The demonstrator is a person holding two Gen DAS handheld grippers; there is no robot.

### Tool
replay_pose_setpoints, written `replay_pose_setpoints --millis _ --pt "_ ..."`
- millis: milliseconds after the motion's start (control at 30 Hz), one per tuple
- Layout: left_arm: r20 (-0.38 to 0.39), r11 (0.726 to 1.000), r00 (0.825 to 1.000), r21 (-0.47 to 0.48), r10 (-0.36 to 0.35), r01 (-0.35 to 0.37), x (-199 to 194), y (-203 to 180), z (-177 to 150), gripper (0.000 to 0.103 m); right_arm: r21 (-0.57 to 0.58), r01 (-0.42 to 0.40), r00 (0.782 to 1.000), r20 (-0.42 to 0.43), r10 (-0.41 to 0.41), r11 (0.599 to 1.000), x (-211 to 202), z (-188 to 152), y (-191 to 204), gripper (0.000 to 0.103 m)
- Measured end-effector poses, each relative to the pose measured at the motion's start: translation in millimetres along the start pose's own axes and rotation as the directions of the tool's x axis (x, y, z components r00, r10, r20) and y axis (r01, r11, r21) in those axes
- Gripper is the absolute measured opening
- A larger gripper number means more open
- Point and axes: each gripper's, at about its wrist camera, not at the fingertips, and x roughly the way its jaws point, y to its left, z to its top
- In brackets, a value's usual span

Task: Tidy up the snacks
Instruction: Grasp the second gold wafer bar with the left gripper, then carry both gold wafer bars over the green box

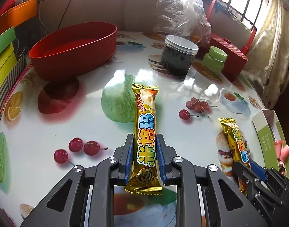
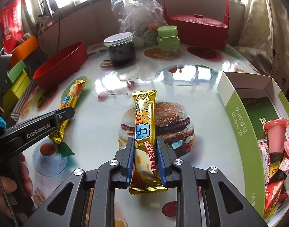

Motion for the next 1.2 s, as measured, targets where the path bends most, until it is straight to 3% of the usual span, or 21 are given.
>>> replay_pose_setpoints --millis 633,1200 --pt "0.041 0.999 0.998 -0.008 -0.04 0.04 -40.3 4.4 -27.5 0.024 -0.022 -0.01 0.999 0.043 0.011 1.0 -31.6 -7.6 11.2 0.021" --pt "0.098 0.994 0.989 0.036 -0.107 0.104 -90.0 -21.0 -45.4 0.024 -0.024 -0.003 0.993 0.115 0.005 1.0 -87.3 -24.3 4.0 0.021"
